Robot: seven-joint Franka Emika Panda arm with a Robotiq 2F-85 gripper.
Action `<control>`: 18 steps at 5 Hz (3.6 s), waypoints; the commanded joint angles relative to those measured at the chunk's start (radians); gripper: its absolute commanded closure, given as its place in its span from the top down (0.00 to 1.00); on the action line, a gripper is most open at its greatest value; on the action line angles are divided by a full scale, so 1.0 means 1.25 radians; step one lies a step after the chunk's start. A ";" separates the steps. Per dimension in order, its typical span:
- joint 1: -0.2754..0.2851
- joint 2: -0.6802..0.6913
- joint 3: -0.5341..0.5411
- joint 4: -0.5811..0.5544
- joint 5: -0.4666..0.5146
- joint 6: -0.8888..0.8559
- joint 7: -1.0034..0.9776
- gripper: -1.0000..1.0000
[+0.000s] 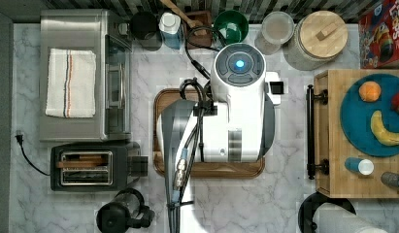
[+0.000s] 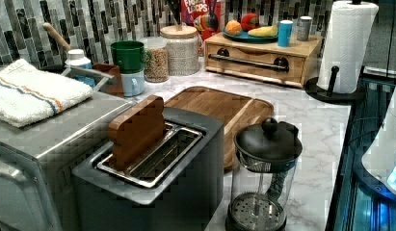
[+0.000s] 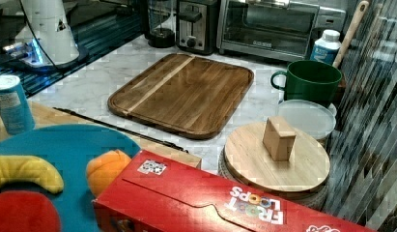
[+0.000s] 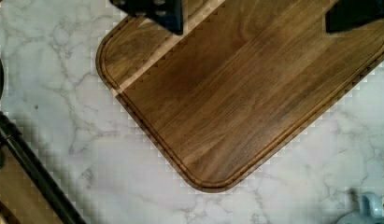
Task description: Open the drawer.
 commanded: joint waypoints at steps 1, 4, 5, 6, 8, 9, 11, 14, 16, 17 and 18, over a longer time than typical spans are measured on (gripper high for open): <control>-0.050 -0.004 -0.021 -0.004 -0.018 0.007 -0.291 1.00; -0.085 -0.015 -0.077 -0.057 -0.073 0.113 -0.612 1.00; -0.095 -0.007 -0.093 -0.078 -0.093 0.162 -0.690 1.00; -0.121 0.009 -0.103 -0.087 -0.094 0.209 -0.790 1.00; -0.156 0.045 -0.117 -0.131 -0.065 0.325 -0.900 1.00; -0.168 0.055 -0.120 -0.156 -0.070 0.378 -0.911 1.00; -0.203 0.093 -0.116 -0.172 -0.073 0.454 -0.936 1.00; -0.209 0.155 -0.124 -0.221 -0.024 0.585 -0.913 1.00; -0.172 0.187 -0.168 -0.216 -0.092 0.618 -0.821 1.00; -0.177 0.181 -0.169 -0.223 -0.107 0.642 -0.811 1.00; -0.189 0.193 -0.152 -0.218 -0.083 0.639 -0.830 1.00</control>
